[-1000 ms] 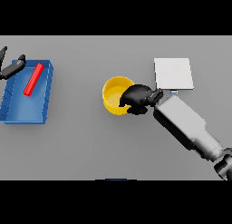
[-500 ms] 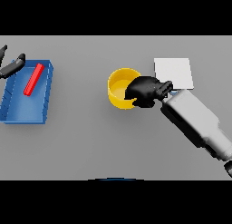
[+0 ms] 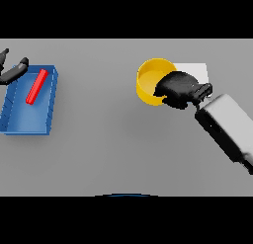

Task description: Pick up the red beaker and tilt it to pour out 1 green nut into yellow bowl. Pick up the yellow bowl and place it on the metallic measuring scale.

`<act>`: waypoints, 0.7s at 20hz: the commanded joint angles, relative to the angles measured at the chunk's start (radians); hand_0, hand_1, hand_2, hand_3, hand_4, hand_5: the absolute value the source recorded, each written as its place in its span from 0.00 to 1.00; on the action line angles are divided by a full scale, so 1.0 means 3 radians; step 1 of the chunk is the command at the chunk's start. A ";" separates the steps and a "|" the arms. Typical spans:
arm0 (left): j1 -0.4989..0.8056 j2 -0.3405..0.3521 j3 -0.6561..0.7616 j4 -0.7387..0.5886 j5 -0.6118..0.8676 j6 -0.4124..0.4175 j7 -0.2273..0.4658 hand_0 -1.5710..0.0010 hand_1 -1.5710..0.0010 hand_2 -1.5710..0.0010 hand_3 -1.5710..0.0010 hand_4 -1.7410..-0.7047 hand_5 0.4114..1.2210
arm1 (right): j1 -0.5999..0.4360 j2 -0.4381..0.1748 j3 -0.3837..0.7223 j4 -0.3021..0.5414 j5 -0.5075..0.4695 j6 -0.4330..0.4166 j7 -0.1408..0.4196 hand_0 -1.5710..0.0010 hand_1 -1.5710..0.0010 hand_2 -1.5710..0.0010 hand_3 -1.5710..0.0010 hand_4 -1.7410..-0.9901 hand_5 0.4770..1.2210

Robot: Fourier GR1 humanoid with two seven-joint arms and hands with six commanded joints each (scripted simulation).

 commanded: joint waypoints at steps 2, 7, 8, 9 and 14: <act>-0.0011 0.0007 0.0009 0.0003 0.0016 -0.0016 0.0071 1.00 1.00 1.00 1.00 0.88 0.39 | -0.0047 -0.0044 -0.0067 0.0140 0.0005 -0.0140 -0.0071 0.01 0.00 0.03 0.26 0.00 1.00; 0.0051 0.0008 0.0008 -0.0099 0.0050 -0.0023 0.0105 1.00 1.00 1.00 1.00 0.86 0.41 | -0.0219 -0.0152 -0.0207 0.0643 0.0084 -0.0479 -0.0176 0.00 0.00 0.01 0.27 0.00 1.00; 0.0073 0.0013 0.0008 -0.0143 0.0051 -0.0008 0.0171 1.00 1.00 1.00 1.00 0.86 0.42 | -0.0243 -0.0156 -0.0230 0.0743 0.0089 -0.0531 -0.0178 0.00 0.00 0.01 0.26 0.00 1.00; 0.0086 0.0017 0.0015 -0.0177 0.0057 0.0008 0.0212 1.00 1.00 1.00 1.00 0.86 0.43 | -0.0250 -0.0157 -0.0248 0.0855 0.0099 -0.0584 -0.0188 0.00 0.00 0.01 0.26 0.00 1.00; 0.0135 0.0043 0.0026 -0.0300 0.0100 -0.0004 0.0353 1.00 1.00 1.00 1.00 0.85 0.45 | -0.0337 -0.0118 -0.0335 0.1348 0.0094 -0.0773 -0.0220 0.00 0.00 0.03 0.26 0.00 1.00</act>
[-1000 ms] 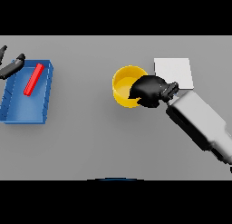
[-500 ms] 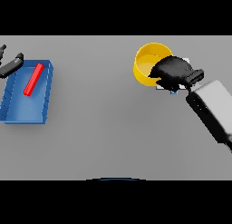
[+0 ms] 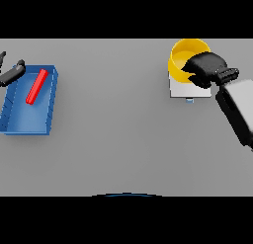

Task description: Pick up the red beaker and tilt it to pour out 1 green nut into yellow bowl. Pick up the yellow bowl and place it on the metallic measuring scale.

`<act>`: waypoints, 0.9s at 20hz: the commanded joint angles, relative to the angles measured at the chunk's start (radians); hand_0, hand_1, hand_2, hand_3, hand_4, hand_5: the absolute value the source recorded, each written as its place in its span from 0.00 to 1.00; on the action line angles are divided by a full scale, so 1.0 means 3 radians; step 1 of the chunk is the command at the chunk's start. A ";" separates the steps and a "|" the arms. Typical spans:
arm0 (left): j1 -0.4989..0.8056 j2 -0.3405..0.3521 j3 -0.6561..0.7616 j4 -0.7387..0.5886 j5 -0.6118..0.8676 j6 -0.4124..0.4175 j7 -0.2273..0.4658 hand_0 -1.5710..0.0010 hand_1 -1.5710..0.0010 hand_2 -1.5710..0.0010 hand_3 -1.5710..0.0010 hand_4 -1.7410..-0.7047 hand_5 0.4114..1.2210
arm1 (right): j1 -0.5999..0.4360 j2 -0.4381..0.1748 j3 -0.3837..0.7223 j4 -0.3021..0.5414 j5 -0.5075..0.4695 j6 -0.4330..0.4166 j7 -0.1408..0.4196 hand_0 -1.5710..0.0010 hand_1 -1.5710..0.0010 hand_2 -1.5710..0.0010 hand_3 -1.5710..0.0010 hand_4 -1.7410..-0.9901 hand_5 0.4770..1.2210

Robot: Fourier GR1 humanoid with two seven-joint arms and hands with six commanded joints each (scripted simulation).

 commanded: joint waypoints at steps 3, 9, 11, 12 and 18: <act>-0.0025 -0.0041 -0.0042 0.0026 -0.0043 0.0024 -0.0009 1.00 1.00 1.00 1.00 0.85 0.47 | -0.0014 0.0019 -0.0025 0.0269 0.0012 -0.0139 -0.0116 0.00 0.00 0.08 0.21 0.00 1.00; -0.0082 -0.0024 -0.0038 0.0106 -0.0081 0.0033 0.0030 1.00 1.00 1.00 1.00 0.86 0.49 | -0.0021 0.0112 -0.0039 0.0575 0.0000 -0.0250 -0.0153 0.00 0.00 0.12 0.12 0.00 1.00; -0.0090 -0.0029 -0.0049 0.0108 -0.0081 0.0018 0.0008 1.00 1.00 1.00 1.00 0.86 0.48 | -0.0058 0.0144 -0.0030 0.0642 0.0025 -0.0266 -0.0103 0.00 0.00 0.12 0.11 0.00 1.00; -0.0085 -0.0029 -0.0049 0.0100 -0.0077 0.0015 0.0001 1.00 1.00 1.00 1.00 0.86 0.47 | -0.0068 0.0111 -0.0044 0.0663 0.0002 -0.0235 -0.0166 0.00 0.00 0.12 0.10 0.00 1.00; -0.0077 -0.0019 -0.0052 0.0105 -0.0078 -0.0002 0.0000 1.00 1.00 1.00 1.00 0.87 0.45 | -0.0074 0.0147 -0.0050 0.0743 -0.0005 -0.0227 -0.0085 0.06 0.18 0.25 0.39 0.14 0.90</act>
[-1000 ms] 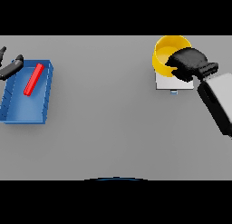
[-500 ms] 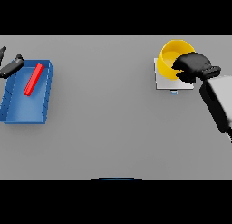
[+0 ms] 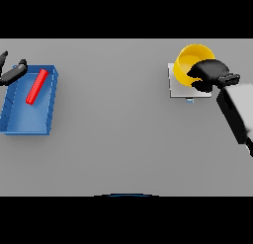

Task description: Pick up the red beaker and tilt it to pour out 1 green nut into yellow bowl. Pick up the yellow bowl and place it on the metallic measuring scale.

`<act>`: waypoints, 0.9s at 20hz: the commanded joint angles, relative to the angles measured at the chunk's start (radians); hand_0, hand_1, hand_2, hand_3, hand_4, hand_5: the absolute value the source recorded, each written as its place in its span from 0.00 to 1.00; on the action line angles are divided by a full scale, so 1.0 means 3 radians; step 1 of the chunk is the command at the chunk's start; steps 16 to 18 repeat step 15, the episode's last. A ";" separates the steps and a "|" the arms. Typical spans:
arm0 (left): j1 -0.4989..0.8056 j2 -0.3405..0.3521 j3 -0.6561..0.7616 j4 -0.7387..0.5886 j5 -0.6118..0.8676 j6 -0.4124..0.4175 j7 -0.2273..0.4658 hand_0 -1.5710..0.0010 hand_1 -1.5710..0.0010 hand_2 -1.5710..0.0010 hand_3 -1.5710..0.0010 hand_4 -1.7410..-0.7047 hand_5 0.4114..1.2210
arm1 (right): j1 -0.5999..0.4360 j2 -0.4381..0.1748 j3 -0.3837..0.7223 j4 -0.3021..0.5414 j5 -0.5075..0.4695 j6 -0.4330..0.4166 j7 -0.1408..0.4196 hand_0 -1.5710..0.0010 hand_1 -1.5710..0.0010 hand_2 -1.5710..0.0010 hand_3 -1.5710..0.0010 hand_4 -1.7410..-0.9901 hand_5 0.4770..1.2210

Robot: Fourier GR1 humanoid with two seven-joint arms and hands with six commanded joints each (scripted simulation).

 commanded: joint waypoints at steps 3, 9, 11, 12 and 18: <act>0.0017 0.0001 0.0012 -0.0002 0.0018 -0.0008 -0.0026 1.00 1.00 1.00 1.00 0.87 0.44 | 0.0062 0.0010 -0.0082 -0.0053 -0.0130 0.0110 0.0037 0.40 0.48 0.55 0.63 0.27 0.66; -0.0001 0.0001 0.0016 -0.0002 0.0021 -0.0005 -0.0028 1.00 1.00 1.00 1.00 0.88 0.42 | 0.0026 -0.0009 -0.0070 0.0008 -0.0125 0.0187 0.0010 0.84 0.84 0.88 0.89 0.39 0.47; -0.0010 -0.0008 0.0010 -0.0020 0.0024 -0.0003 -0.0015 1.00 1.00 1.00 1.00 0.87 0.42 | 0.0003 -0.0010 -0.0034 -0.0014 -0.0098 0.0249 0.0061 0.90 0.90 0.92 0.93 0.43 0.45; -0.0007 -0.0021 0.0001 -0.0020 0.0016 0.0010 -0.0009 1.00 1.00 1.00 1.00 0.87 0.42 | 0.0037 -0.0015 -0.0019 -0.0029 -0.0090 0.0273 0.0090 0.92 0.92 0.94 0.95 0.44 0.44; 0.0027 -0.0003 -0.0001 0.0005 -0.0012 0.0015 -0.0053 1.00 1.00 1.00 1.00 0.88 0.43 | 0.0052 -0.0014 -0.0021 -0.0068 -0.0107 0.0321 0.0128 0.96 0.96 0.97 0.97 0.47 0.41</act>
